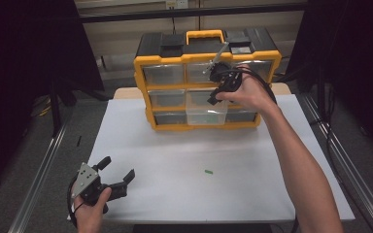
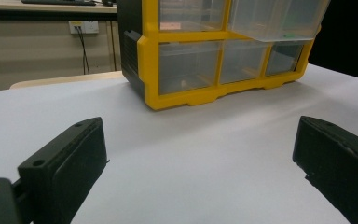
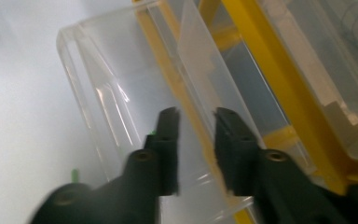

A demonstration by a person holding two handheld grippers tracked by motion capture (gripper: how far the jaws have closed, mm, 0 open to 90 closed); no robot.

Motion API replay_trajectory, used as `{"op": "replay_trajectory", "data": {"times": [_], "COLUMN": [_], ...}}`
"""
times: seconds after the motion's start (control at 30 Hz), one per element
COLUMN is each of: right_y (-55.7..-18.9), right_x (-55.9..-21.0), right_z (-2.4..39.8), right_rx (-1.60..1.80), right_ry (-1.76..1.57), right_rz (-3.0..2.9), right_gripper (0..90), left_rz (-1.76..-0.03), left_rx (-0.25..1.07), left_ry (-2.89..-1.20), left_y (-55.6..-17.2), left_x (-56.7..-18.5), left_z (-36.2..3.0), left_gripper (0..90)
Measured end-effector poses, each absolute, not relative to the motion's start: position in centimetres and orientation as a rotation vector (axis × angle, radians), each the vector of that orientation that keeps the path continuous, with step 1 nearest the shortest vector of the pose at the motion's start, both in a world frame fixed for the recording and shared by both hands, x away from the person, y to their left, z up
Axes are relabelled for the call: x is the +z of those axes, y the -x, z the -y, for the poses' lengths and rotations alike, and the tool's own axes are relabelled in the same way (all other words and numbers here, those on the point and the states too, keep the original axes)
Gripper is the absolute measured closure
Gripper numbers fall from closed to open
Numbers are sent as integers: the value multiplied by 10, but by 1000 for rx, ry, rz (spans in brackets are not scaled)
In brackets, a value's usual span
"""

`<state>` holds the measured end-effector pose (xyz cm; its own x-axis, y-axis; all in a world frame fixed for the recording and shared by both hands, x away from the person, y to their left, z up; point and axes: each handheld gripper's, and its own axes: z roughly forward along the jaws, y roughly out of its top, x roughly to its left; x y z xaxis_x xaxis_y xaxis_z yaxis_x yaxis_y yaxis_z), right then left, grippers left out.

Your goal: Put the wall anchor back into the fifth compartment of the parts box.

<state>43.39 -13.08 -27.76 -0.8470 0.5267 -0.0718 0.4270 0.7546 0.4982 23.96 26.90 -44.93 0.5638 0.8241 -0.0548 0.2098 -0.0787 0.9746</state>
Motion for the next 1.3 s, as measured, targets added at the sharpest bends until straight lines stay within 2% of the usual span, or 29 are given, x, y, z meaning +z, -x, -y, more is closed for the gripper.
{"op": "replay_trajectory", "data": {"times": [0.17, 0.27, 0.37, 0.57, 0.93, 1.3], "right_y": [-431, -429, -426, -411, -386, -353], "right_x": [-273, -270, -269, -275, -283, -308], "right_z": [135, 138, 141, 149, 186, 202], "right_rx": [811, 891, 939, 1028, 1242, 1351], "right_ry": [-787, -801, -799, -751, -843, -870], "right_rz": [-2712, -2670, -2651, -2586, -2366, -2244], "right_gripper": [295, 160, 90, 34, 26, 21], "left_rz": [-890, -883, -884, -894, -904, -891], "left_rx": [638, 636, 632, 636, 645, 644], "left_ry": [-1607, -1606, -1604, -1614, -1600, -1602], "left_y": [-240, -239, -239, -239, -239, -238], "left_x": [-449, -449, -449, -450, -450, -449], "left_z": [-269, -269, -269, -268, -270, -270], "left_gripper": [29, 29, 29, 29, 29, 29]}}
